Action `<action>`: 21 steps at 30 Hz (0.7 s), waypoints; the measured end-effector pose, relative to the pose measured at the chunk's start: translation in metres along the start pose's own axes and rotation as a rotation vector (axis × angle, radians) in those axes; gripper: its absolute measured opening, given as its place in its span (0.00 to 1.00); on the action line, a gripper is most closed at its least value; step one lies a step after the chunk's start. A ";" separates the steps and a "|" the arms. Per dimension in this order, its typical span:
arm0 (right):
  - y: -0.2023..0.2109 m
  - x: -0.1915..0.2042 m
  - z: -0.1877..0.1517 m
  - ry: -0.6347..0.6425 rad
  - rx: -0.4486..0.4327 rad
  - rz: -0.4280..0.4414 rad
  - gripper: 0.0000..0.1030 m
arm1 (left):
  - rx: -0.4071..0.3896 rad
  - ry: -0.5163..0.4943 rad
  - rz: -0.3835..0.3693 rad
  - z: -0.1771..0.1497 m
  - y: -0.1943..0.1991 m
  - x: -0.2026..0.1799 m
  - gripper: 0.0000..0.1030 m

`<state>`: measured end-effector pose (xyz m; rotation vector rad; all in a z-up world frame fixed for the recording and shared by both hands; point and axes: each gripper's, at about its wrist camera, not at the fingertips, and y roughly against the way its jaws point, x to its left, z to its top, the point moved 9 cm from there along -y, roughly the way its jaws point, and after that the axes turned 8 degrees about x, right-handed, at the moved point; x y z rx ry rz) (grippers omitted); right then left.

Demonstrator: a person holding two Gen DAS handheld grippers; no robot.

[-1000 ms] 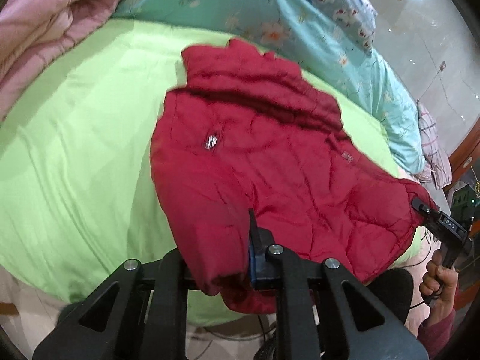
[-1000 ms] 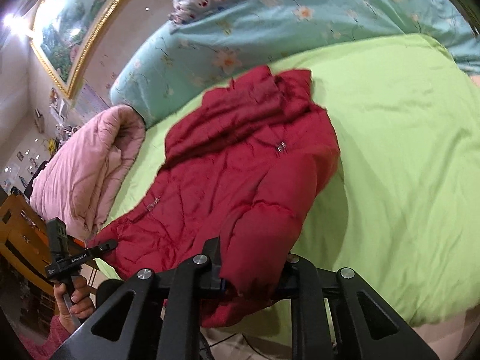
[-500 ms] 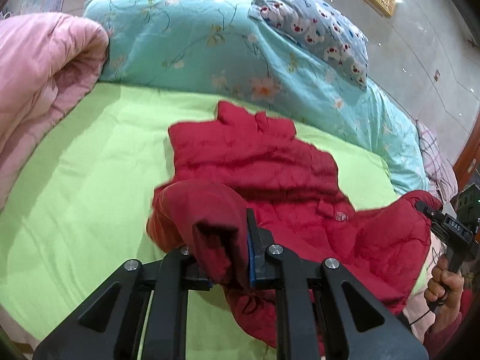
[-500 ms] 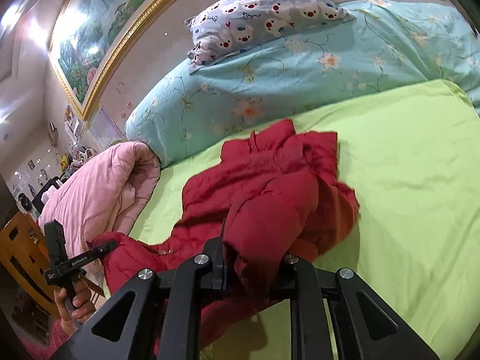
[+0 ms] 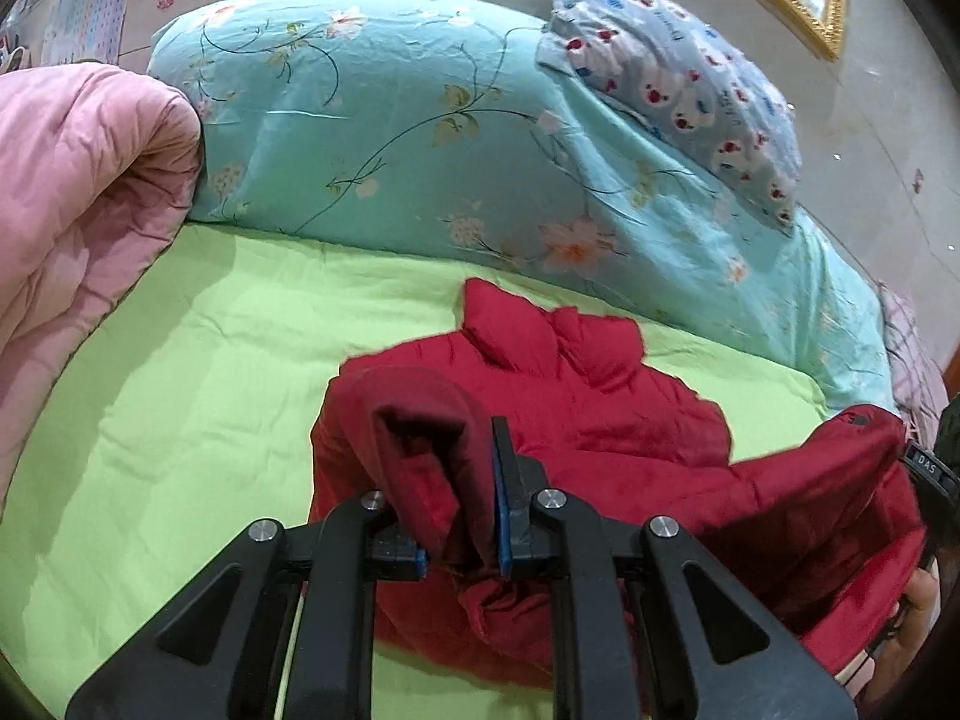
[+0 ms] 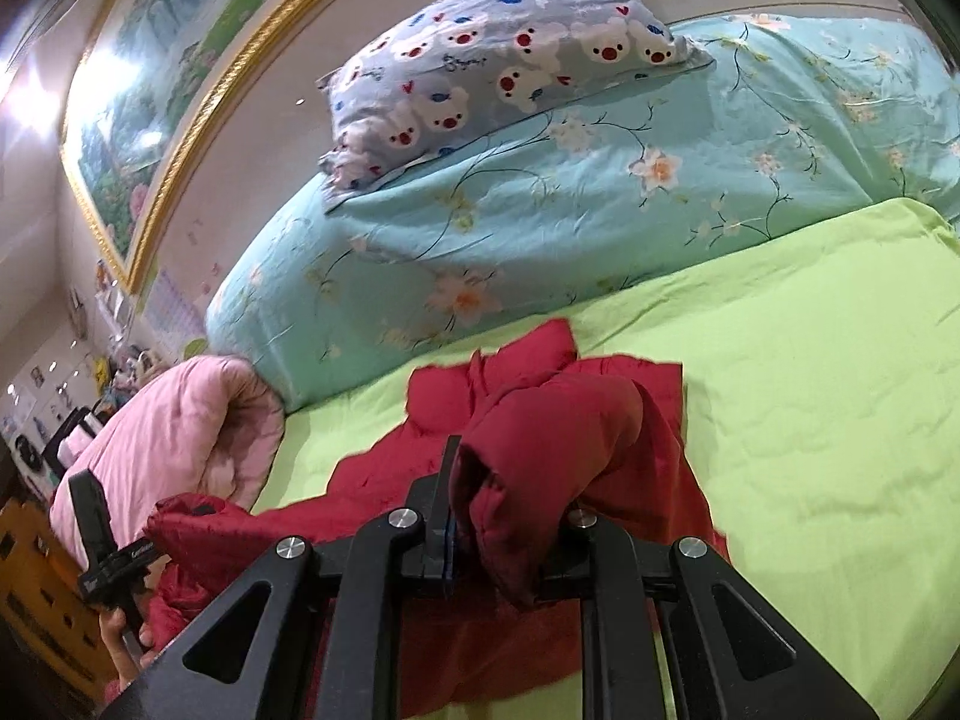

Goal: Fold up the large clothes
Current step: 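Carry the held hem over the coat body toward the collar with both tools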

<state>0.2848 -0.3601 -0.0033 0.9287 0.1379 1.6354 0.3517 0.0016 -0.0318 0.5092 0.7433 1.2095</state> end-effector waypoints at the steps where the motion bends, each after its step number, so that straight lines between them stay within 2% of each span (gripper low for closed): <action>1: -0.007 -0.002 0.005 -0.004 0.001 -0.004 0.15 | 0.003 0.000 0.007 0.005 -0.006 0.000 0.13; 9: -0.075 -0.027 0.045 -0.035 0.029 -0.057 0.15 | 0.052 0.026 0.046 0.046 -0.069 0.007 0.13; 13: -0.106 -0.048 0.056 -0.077 0.051 -0.075 0.15 | 0.091 0.055 0.049 0.059 -0.103 0.017 0.13; 21: -0.157 -0.080 0.072 -0.133 0.079 -0.105 0.15 | 0.132 0.045 0.080 0.087 -0.158 0.018 0.13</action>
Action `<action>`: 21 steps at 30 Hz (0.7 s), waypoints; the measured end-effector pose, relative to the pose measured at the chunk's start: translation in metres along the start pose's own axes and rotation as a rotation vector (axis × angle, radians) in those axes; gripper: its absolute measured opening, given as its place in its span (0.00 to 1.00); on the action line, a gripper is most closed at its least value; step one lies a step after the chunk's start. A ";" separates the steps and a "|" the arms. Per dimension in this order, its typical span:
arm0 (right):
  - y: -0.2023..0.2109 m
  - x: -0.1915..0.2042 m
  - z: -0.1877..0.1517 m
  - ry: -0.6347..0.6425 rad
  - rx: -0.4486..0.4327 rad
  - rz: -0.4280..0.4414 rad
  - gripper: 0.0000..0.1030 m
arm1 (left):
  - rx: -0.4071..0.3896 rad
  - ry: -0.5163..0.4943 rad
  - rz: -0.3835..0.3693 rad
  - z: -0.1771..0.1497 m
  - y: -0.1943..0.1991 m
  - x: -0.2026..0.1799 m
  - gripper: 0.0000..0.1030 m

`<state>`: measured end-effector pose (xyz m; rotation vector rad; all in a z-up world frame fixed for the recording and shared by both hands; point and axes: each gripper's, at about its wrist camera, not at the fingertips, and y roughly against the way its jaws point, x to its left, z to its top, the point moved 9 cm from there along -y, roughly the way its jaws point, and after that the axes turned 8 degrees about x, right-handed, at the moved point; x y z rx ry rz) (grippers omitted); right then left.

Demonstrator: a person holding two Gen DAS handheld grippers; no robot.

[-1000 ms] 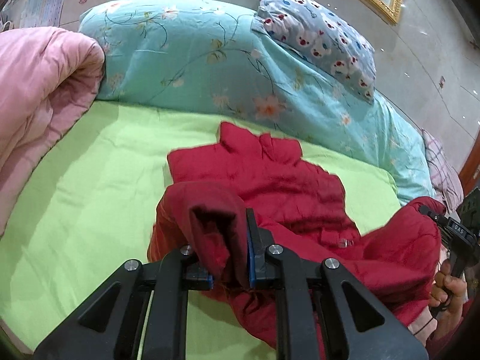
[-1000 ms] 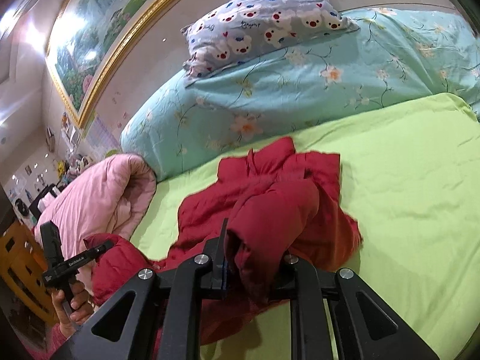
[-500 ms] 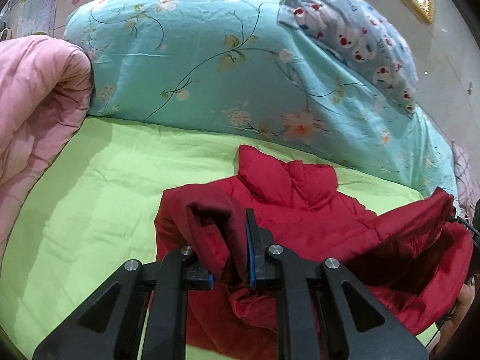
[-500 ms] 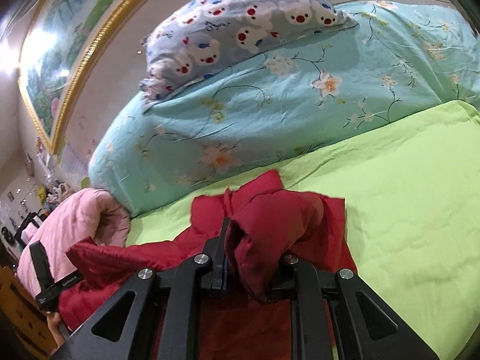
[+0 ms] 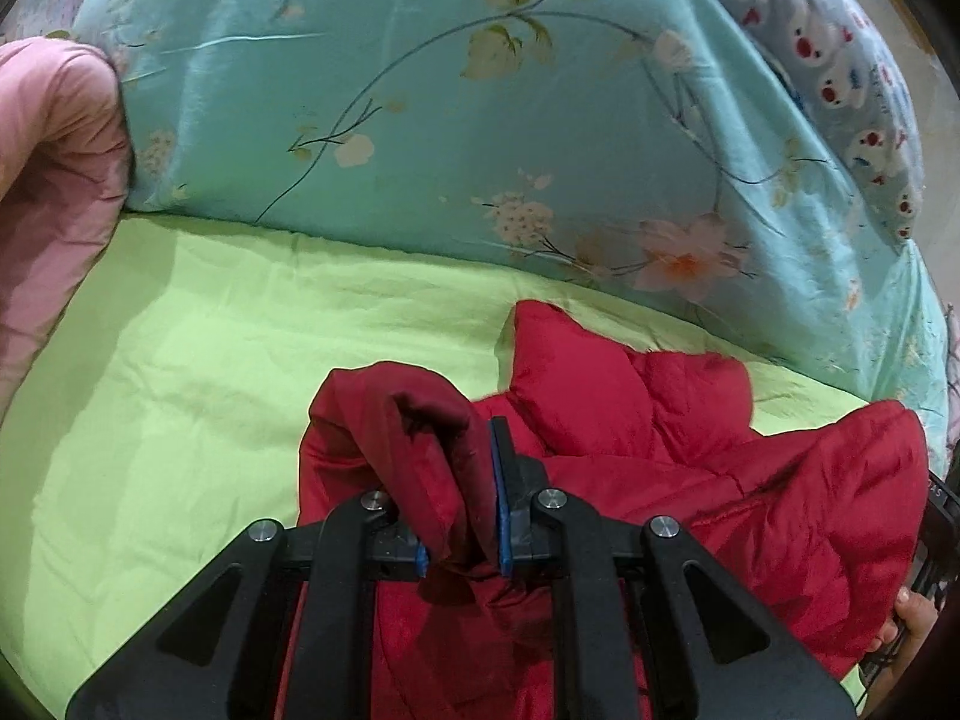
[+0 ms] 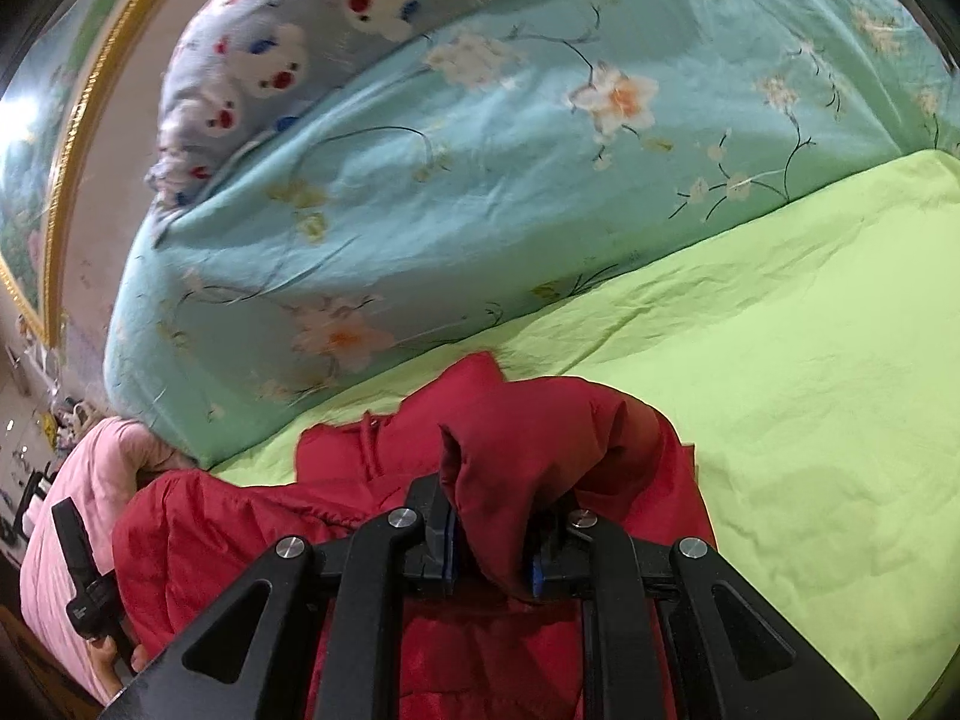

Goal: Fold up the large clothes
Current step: 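Carry the held hem over the coat body toward the collar with both tools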

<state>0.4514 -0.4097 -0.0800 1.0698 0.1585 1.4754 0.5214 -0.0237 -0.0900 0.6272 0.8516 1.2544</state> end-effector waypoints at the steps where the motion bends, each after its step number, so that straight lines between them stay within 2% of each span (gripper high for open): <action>1: -0.006 -0.001 0.004 0.000 -0.001 -0.007 0.15 | 0.002 0.003 0.002 0.003 -0.005 0.000 0.13; 8: -0.046 -0.008 0.029 -0.016 0.005 -0.036 0.15 | 0.051 0.034 0.020 0.023 -0.049 0.005 0.14; 13: -0.073 -0.015 0.036 -0.014 0.022 -0.081 0.15 | 0.081 0.012 0.055 0.027 -0.073 0.005 0.16; 17: -0.090 -0.022 0.039 -0.019 0.038 -0.108 0.15 | 0.114 0.060 0.008 0.027 -0.085 0.013 0.19; 21: -0.103 -0.027 0.040 -0.036 0.046 -0.126 0.15 | 0.094 0.082 -0.040 0.026 -0.074 0.019 0.29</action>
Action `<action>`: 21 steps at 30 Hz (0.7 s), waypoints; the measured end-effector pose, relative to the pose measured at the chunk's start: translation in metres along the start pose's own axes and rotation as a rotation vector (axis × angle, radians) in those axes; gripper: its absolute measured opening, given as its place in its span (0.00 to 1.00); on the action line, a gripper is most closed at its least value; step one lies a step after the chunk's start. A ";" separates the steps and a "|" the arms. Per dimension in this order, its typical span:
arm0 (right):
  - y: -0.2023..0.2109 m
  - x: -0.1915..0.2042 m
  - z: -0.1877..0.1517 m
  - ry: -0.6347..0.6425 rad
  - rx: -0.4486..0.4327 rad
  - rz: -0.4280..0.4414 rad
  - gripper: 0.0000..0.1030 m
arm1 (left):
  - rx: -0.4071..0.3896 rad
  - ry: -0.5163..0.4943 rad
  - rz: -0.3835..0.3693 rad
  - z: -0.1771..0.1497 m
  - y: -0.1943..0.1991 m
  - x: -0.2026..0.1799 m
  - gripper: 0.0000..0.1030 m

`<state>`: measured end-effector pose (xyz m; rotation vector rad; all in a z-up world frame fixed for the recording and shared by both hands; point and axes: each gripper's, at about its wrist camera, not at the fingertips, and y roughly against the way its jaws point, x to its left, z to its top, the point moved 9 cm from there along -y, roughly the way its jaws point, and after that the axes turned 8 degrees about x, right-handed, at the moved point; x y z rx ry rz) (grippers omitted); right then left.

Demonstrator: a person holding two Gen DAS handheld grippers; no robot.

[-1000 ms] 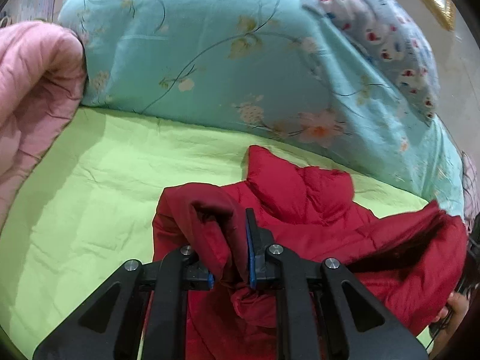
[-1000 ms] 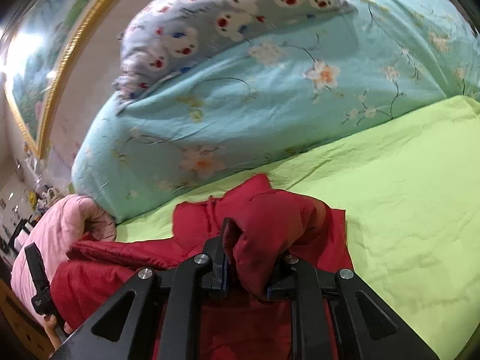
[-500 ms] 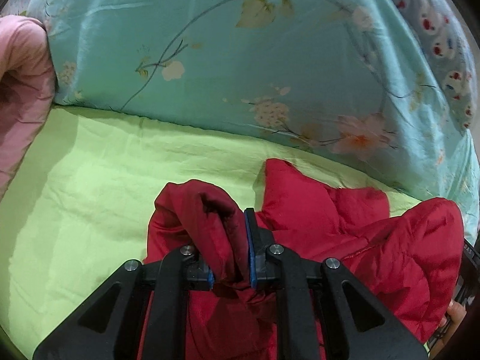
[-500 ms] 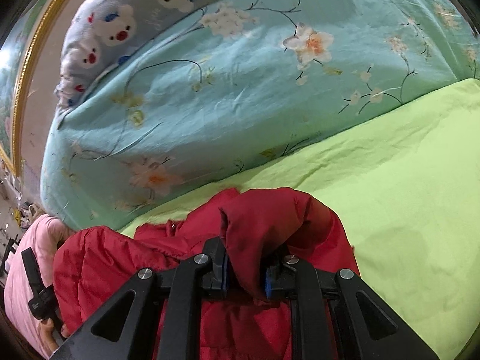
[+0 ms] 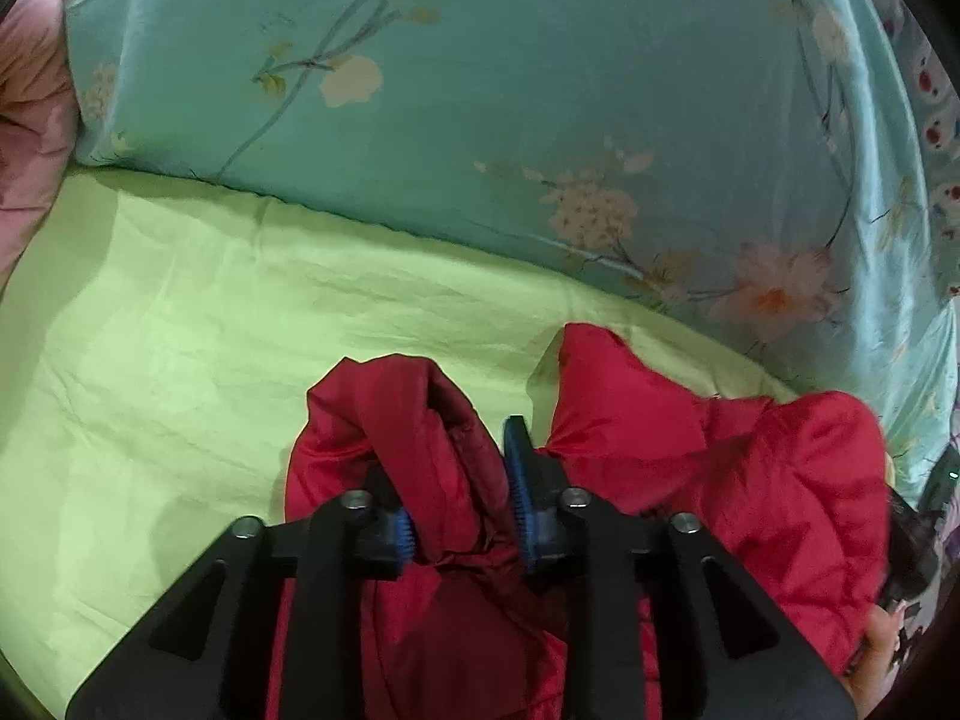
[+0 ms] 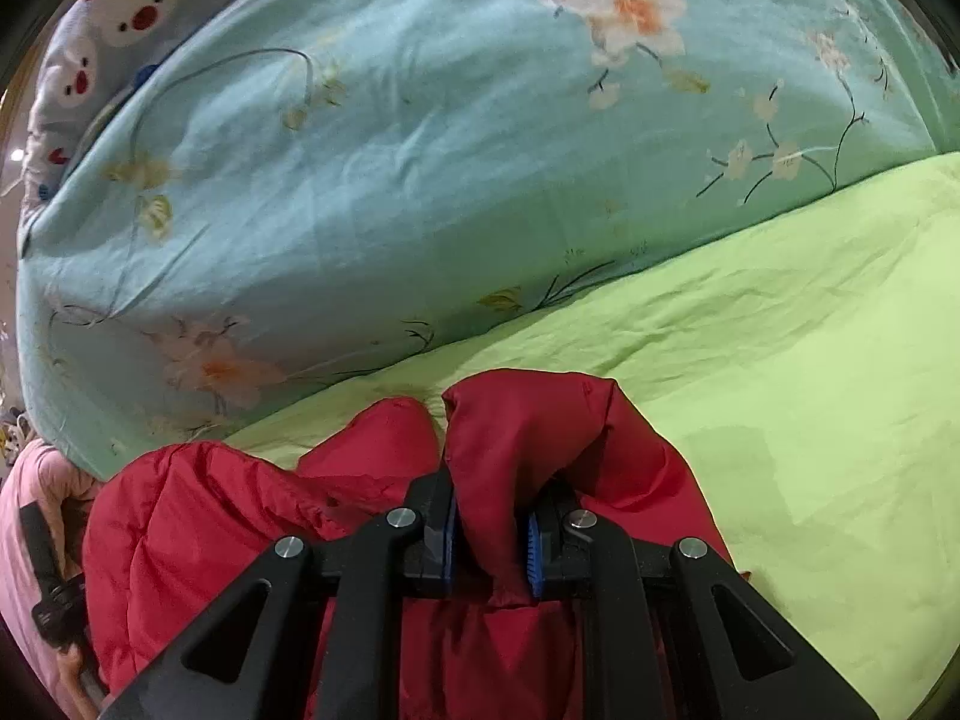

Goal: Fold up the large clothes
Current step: 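Carry the held hem over the coat body toward the collar with both tools, then open both tools and release the hem onto the folded coat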

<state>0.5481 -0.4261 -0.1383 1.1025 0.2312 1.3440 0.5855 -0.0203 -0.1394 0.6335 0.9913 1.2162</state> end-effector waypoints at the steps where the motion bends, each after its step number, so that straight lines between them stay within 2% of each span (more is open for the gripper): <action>1: -0.003 -0.001 0.001 -0.004 0.000 -0.007 0.15 | -0.005 -0.005 -0.004 -0.001 0.004 0.000 0.31; 3: -0.009 -0.001 0.002 -0.009 0.002 -0.014 0.15 | -0.026 -0.020 -0.008 -0.004 0.018 0.001 0.38; 6: -0.016 0.001 0.003 -0.003 -0.001 -0.032 0.15 | -0.083 -0.061 0.031 -0.011 0.042 0.001 0.49; 8: -0.020 -0.001 0.005 -0.006 0.001 -0.044 0.15 | -0.104 -0.089 0.037 -0.017 0.055 -0.002 0.49; 12: -0.027 -0.003 0.007 -0.015 0.000 -0.059 0.15 | -0.110 -0.132 -0.020 -0.037 0.072 -0.020 0.49; 16: -0.035 -0.002 0.011 -0.035 0.007 -0.060 0.16 | -0.095 -0.192 -0.085 -0.070 0.080 -0.050 0.49; 21: -0.026 -0.003 0.017 -0.057 -0.012 -0.022 0.29 | -0.069 -0.225 -0.153 -0.103 0.086 -0.077 0.49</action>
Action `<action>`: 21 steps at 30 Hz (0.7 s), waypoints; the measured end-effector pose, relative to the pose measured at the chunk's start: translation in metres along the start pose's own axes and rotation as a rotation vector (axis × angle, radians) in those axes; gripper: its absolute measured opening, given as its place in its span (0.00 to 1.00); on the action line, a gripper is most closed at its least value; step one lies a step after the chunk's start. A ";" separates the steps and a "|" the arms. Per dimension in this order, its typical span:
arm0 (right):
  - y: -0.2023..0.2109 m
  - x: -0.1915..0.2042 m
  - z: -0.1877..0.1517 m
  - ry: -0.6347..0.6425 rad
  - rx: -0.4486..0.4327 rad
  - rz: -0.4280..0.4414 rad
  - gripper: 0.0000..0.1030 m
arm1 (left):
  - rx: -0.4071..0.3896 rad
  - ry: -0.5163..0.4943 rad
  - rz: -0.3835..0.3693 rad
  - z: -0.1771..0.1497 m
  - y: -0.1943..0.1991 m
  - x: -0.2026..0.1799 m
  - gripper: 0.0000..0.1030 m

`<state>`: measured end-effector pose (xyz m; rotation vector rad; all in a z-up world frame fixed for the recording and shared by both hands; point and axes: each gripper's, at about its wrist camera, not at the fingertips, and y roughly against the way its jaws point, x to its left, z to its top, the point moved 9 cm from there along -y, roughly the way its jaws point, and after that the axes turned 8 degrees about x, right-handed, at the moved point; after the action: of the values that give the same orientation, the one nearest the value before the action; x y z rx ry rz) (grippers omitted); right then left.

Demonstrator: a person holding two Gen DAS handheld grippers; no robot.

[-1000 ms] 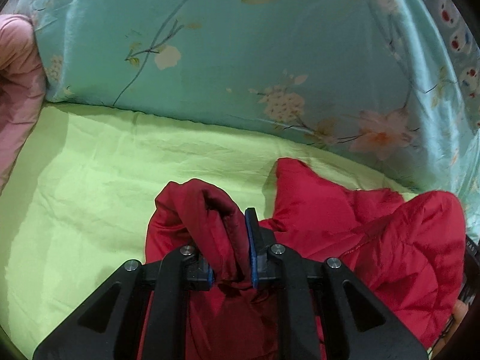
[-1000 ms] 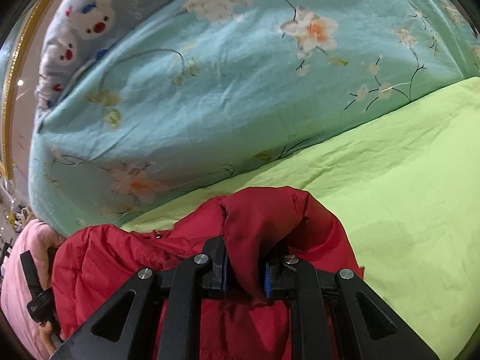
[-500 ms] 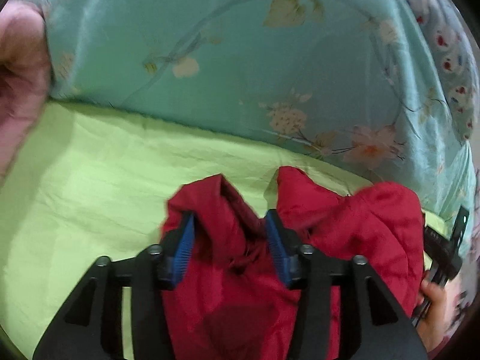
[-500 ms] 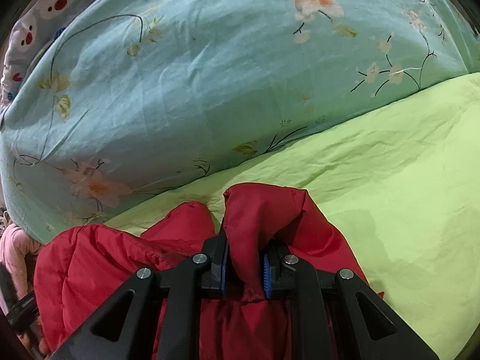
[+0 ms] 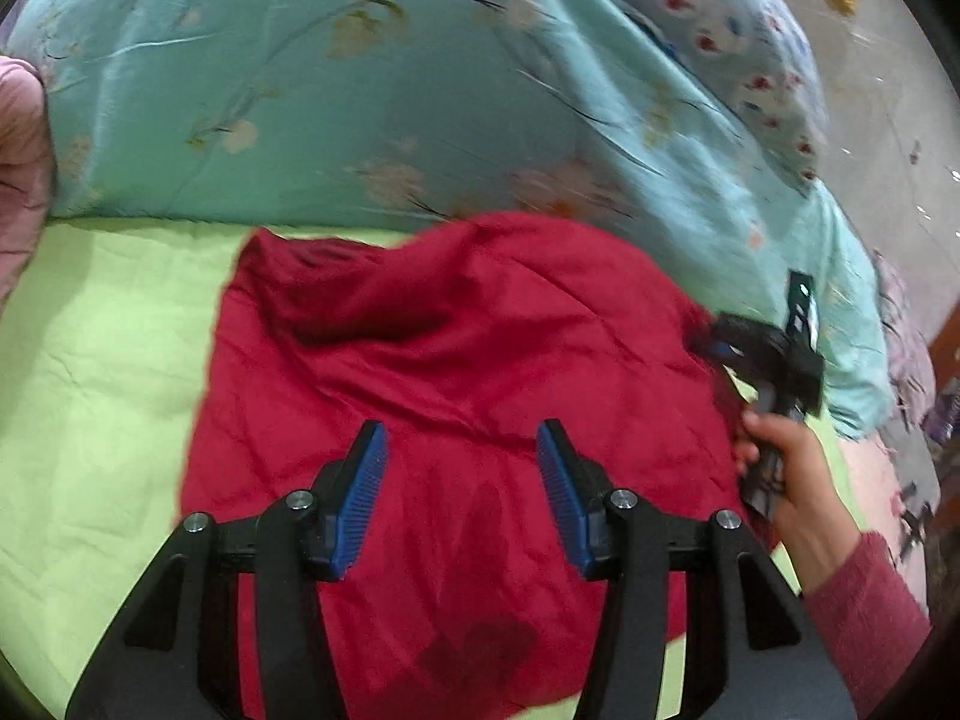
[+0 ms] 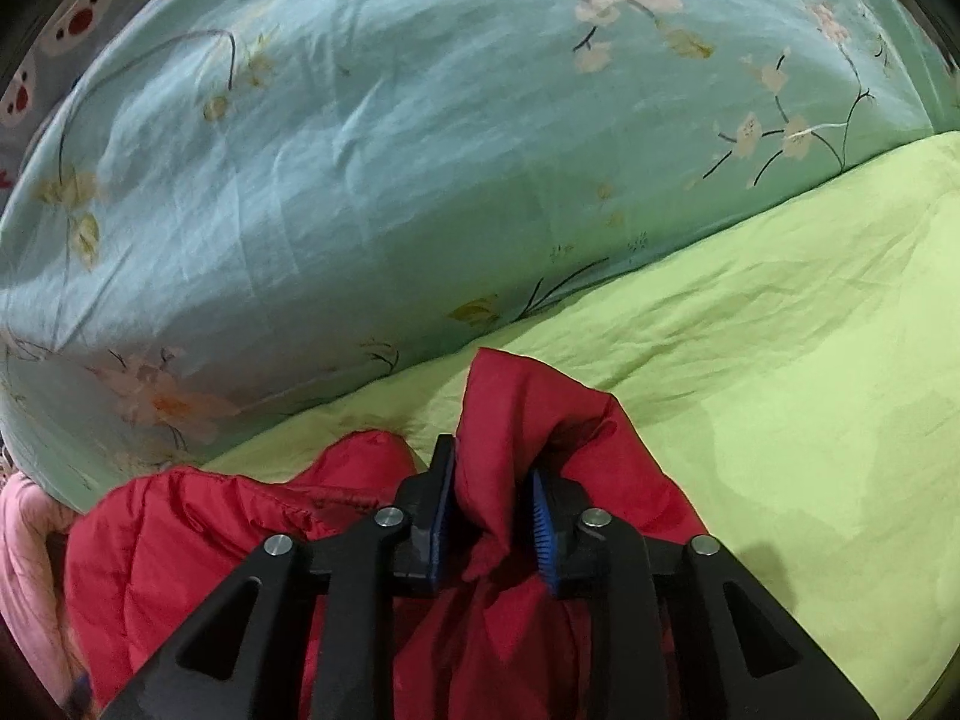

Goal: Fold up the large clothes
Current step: 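Open both tools and release the hem onto the folded coat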

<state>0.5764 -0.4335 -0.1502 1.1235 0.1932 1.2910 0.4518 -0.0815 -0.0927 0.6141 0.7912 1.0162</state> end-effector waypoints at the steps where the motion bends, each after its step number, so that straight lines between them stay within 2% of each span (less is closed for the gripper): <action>1: 0.003 0.000 0.000 0.000 -0.006 0.000 0.31 | 0.005 0.001 -0.016 -0.004 0.000 -0.005 0.49; 4: 0.011 -0.001 0.004 0.004 -0.024 -0.016 0.36 | 0.023 -0.011 -0.054 -0.016 0.000 -0.021 0.49; 7: 0.017 0.001 0.006 0.001 -0.024 -0.006 0.38 | 0.033 -0.026 -0.059 -0.023 -0.001 -0.031 0.49; 15: 0.071 -0.001 0.006 0.050 -0.079 0.036 0.42 | 0.044 -0.041 -0.071 -0.028 -0.006 -0.046 0.49; 21: 0.119 0.017 -0.030 0.162 -0.069 0.126 0.42 | 0.041 -0.053 -0.085 -0.033 -0.004 -0.050 0.49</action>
<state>0.4836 -0.4192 -0.0697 0.9855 0.1994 1.4911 0.4119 -0.1258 -0.0999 0.6347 0.7860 0.9045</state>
